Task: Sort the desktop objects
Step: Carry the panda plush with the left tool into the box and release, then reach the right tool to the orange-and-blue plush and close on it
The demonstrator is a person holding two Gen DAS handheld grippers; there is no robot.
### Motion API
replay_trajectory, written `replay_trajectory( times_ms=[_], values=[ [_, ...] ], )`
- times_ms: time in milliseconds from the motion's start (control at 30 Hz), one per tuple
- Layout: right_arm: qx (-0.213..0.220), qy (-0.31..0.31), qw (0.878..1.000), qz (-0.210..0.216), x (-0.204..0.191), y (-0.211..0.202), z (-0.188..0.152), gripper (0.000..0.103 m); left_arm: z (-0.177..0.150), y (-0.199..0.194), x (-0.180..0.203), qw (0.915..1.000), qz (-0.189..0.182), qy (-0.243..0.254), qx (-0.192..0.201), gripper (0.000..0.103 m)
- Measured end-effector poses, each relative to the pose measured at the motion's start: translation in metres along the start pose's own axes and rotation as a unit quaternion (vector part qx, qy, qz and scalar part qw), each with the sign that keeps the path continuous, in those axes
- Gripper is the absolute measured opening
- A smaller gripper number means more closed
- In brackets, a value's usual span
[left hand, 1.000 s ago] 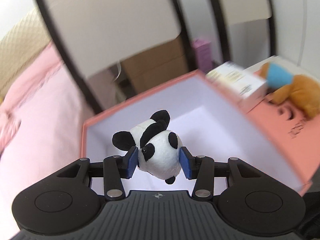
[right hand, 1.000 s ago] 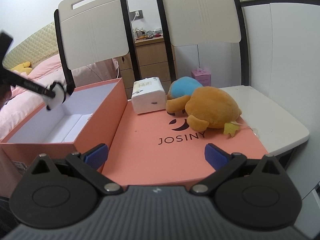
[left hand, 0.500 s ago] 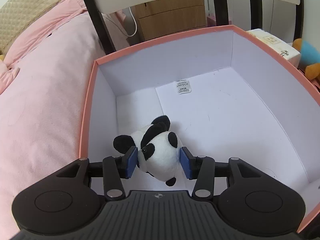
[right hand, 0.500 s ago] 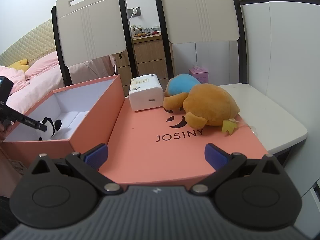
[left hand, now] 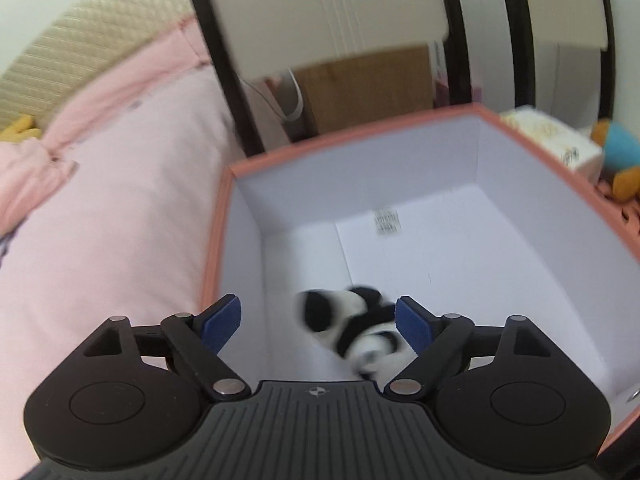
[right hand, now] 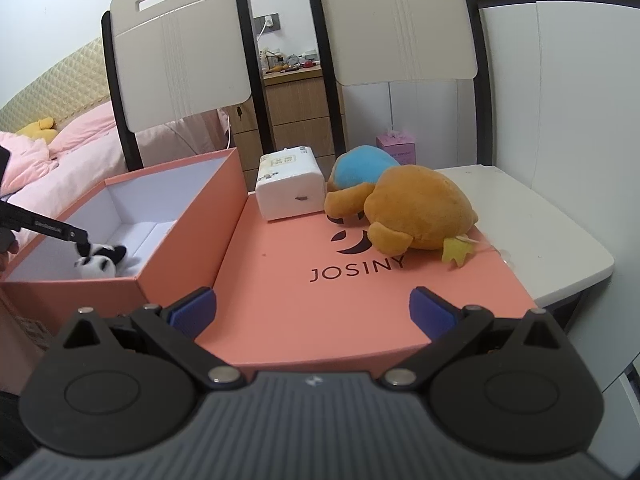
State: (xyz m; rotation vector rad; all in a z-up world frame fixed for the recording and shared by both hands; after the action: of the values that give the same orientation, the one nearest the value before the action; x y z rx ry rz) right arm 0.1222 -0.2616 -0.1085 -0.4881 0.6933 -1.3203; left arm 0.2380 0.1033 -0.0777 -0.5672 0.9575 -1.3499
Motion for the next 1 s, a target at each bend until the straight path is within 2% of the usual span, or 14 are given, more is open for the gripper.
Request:
replay_trajectory(
  times_ms=[233,433,567,700,800,933,1000],
  values=[
    [0.008,0.005,1.000,0.008,0.002,-0.003,0.003,0.103,-0.008,-0.057,-0.012,0.9971,0.001,-0.064,0.041,0.092],
    [0.018,0.014,1.000,0.013,0.003,-0.007,0.006,0.103,-0.023,-0.096,0.001,0.9931,-0.013,-0.095,0.067,0.097],
    [0.022,0.013,1.000,0.012,0.000,-0.008,0.007,0.103,-0.027,-0.118,0.025,0.9910,0.014,-0.081,0.105,0.100],
    [0.027,0.008,1.000,0.004,-0.003,-0.009,0.008,0.103,-0.031,-0.132,0.055,0.9867,0.011,-0.067,0.148,0.103],
    [0.033,0.012,0.999,-0.003,-0.004,-0.011,0.010,0.103,-0.040,-0.131,0.068,0.9835,-0.005,-0.077,0.163,0.103],
    [0.046,0.024,0.999,-0.011,-0.004,-0.011,0.013,0.103,-0.052,-0.127,0.078,0.9834,0.004,-0.074,0.166,0.103],
    [0.056,0.026,0.998,-0.023,-0.003,-0.010,0.017,0.103,-0.058,-0.127,0.080,0.9819,-0.007,-0.084,0.170,0.103]
  ],
)
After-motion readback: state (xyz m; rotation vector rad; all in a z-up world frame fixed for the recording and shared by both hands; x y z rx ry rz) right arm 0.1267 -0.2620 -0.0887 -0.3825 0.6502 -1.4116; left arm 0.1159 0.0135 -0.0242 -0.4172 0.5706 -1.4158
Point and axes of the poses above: each gripper's, at about its wrist camera, not at the fingertips, and y roughly the way its jaws point, x to its right, z to its top, the point moved 10 cm from there along y, roughly the way its jaws point, and after that the axes turned 13 degrees about -x, right-handed, at the moved point
